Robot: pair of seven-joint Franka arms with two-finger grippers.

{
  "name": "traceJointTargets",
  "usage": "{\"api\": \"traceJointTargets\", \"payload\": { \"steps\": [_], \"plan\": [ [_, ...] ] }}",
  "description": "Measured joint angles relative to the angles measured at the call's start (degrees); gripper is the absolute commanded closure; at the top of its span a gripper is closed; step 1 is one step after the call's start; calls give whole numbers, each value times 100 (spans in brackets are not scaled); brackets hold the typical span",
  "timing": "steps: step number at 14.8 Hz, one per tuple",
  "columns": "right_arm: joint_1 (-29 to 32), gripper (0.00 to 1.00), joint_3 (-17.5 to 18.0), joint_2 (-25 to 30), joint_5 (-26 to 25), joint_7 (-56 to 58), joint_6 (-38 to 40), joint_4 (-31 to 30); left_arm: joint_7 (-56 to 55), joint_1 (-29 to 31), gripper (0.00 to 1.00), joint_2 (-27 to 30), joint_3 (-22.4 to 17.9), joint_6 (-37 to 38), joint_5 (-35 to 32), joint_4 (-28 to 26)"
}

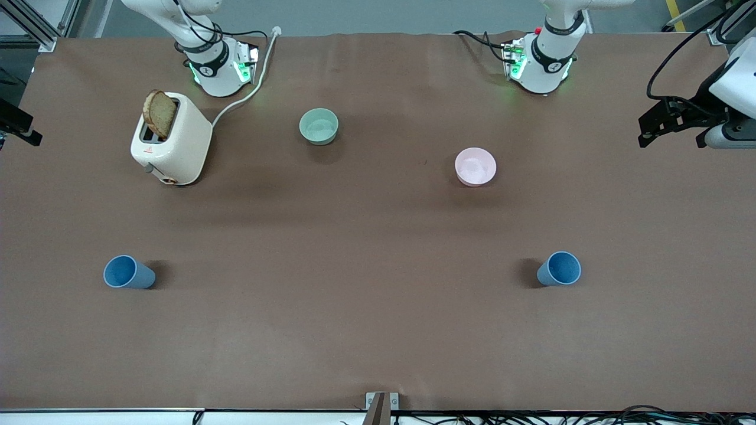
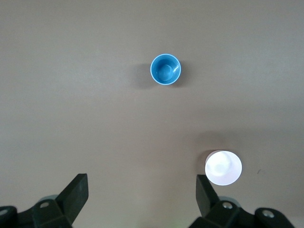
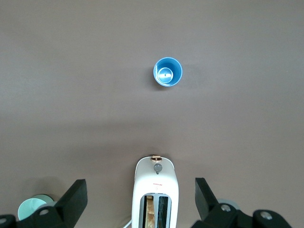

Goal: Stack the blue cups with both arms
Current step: 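Reach the left and right grippers toward the two blue cups, then close the left gripper on one blue cup while the right gripper grasps the other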

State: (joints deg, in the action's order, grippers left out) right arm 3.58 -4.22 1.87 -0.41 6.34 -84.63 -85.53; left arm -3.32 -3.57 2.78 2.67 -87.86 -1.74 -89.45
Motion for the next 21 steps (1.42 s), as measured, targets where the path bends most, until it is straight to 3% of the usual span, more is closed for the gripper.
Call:
{"api": "traceJointTargets", "payload": {
  "steps": [5, 8, 12, 16, 21],
  "plan": [
    [-2, 0, 2, -4, 0, 0, -58, 0, 0, 53, 0, -115, -5, 0, 0, 20],
    [-2, 0, -2, -121, 0, 0, -194, -8, -1, 81, 0, -686, -35, -75, 0, 260],
    [-1, 0, -366, -721, 74, 21, -819, -76, -8, 136, 0, -1644, -51, -1061, 6, 433],
    [28, 0, -936, -1557, 661, 522, -1552, -123, -8, 184, 0, -2421, -51, -1831, 94, 344],
    [52, 0, -977, -2662, 722, 896, -2733, -133, -8, 175, 4, -3054, -15, -3559, 98, -404]
  ]
}}
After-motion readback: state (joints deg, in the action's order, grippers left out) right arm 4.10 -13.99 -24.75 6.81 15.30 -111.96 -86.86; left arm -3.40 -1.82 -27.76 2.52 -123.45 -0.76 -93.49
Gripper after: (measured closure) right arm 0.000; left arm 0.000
